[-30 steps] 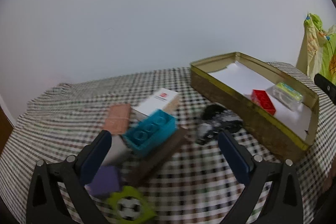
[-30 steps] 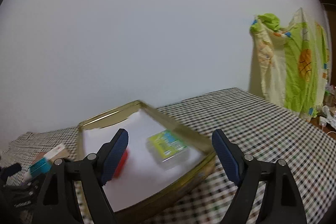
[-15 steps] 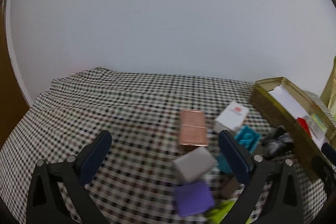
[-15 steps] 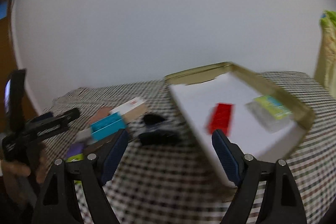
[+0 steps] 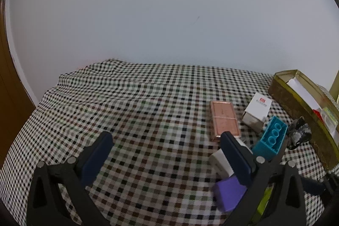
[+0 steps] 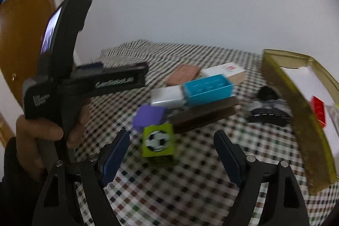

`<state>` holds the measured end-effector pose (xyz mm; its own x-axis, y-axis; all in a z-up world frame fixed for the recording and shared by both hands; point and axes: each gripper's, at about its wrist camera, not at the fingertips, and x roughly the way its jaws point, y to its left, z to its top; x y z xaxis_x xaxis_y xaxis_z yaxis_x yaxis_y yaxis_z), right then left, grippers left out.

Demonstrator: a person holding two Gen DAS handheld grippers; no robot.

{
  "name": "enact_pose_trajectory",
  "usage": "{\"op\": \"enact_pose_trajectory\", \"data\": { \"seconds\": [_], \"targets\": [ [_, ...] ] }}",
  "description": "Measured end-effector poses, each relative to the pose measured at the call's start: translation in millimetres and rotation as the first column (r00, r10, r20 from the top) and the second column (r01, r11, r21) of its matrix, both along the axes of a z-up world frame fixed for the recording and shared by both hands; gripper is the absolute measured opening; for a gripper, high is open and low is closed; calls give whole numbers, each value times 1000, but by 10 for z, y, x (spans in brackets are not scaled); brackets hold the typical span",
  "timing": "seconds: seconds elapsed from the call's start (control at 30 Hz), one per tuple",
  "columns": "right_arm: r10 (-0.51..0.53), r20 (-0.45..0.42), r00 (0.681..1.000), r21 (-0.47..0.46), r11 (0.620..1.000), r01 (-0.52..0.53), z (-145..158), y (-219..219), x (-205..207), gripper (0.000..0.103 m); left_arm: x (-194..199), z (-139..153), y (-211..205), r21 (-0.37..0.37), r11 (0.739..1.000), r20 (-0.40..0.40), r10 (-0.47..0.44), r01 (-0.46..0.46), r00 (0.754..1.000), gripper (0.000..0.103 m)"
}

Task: Organize rigid objects
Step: 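Withdraw both tools from the tray back over the remaining objects, then grasp the purple block with the left tool while the right tool grasps the soccer-ball block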

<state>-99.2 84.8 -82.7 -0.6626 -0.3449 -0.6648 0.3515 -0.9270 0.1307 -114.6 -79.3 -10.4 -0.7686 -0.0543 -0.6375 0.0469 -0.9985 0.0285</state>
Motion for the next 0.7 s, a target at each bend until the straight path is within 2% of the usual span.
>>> {"op": "enact_pose_trajectory", "data": {
  "seconds": [0.13,0.2,0.23,0.37,0.43,0.6,0.7],
  "targets": [
    [10,99,995,57,998,-15,-138,-103,-129,49,17,-48,-36,13,1000,24,-1,1,1000,102],
    [-1,104,995,42,999,-3,-144,-59,-156,43,23,-58,-32,14,1000,26,-8,8,1000,102],
    [3,109,994,28,1000,-6,-150,-36,-162,37,28,-59,-20,11,1000,24,-14,13,1000,102],
    [2,97,995,-55,998,4,-123,113,-157,34,56,-63,29,2,999,17,-54,54,998,102],
    [5,58,998,-80,997,-1,-78,195,-140,34,83,-76,61,-2,996,13,-88,88,996,102],
    [-92,-107,990,-21,996,90,68,384,-6,34,173,-128,170,-27,988,31,-152,153,988,102],
    [-178,-170,969,-2,984,180,118,579,13,34,204,-178,215,33,977,76,-212,210,974,101]
  ]
}}
